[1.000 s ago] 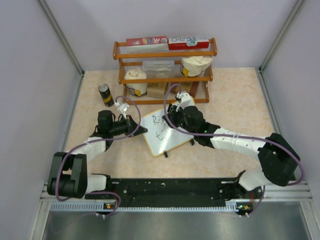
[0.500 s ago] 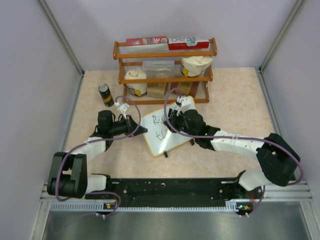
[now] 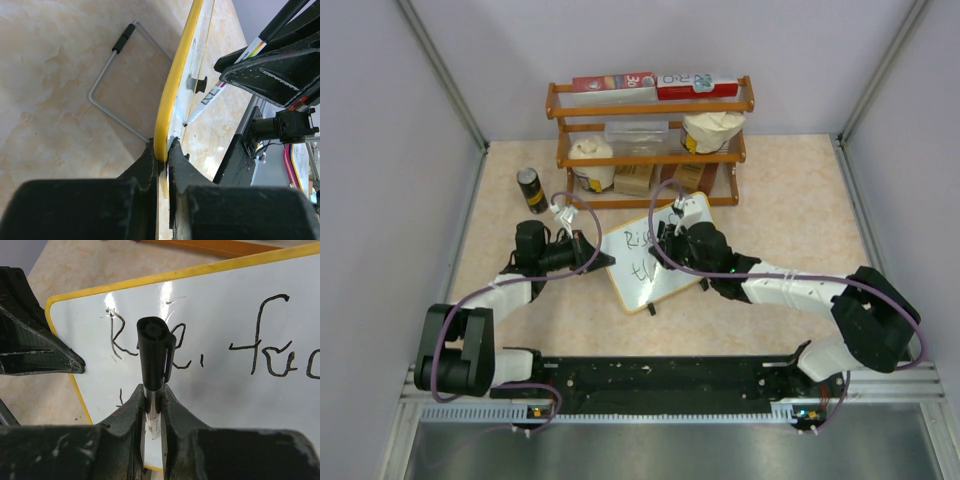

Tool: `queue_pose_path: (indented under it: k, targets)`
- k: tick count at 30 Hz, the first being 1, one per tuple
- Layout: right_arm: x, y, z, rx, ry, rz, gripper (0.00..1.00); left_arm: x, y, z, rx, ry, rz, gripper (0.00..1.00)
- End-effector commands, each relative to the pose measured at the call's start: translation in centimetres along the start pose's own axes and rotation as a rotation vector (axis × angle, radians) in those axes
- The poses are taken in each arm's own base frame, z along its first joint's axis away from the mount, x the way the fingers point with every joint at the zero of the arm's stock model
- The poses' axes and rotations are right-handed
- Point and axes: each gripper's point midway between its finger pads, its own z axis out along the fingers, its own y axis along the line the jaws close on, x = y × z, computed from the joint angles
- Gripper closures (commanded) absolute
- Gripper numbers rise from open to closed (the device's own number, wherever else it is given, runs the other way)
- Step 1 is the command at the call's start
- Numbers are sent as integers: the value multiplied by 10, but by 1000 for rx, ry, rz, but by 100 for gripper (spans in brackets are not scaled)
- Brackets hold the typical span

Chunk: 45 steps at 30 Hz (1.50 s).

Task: Write a sentence on the whiteboard
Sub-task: Write on the whiteboard with the whiteboard.

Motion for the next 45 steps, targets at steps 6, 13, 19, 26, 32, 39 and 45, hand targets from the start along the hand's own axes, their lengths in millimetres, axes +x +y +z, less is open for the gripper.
queue_pose_path:
  k: [6, 13, 19, 26, 32, 39, 45]
  targets:
    - [-64, 14, 1, -2, -164, 2, 100, 5, 43, -3, -196, -28, 80, 100]
    - [-74, 11, 5, 14, -179, 0, 100, 6, 43, -3, -194, -27, 80, 100]
    - [-63, 1, 6, 44, -150, -5, 100, 6, 43, -3, -195, -26, 79, 100]
    - [-51, 8, 2, -21, -129, -9, 100, 5, 43, -3, -193, -27, 80, 100]
    - [-39, 7, 3, -35, -97, -3, 100, 5, 43, -3, -194, -27, 80, 100]
    - [-27, 2, 9, -22, -72, 10, 100, 6, 44, -3, -196, -27, 79, 100]
    - [-36, -2, 8, 8, -100, 13, 100, 5, 43, -3, -196, -28, 80, 100]
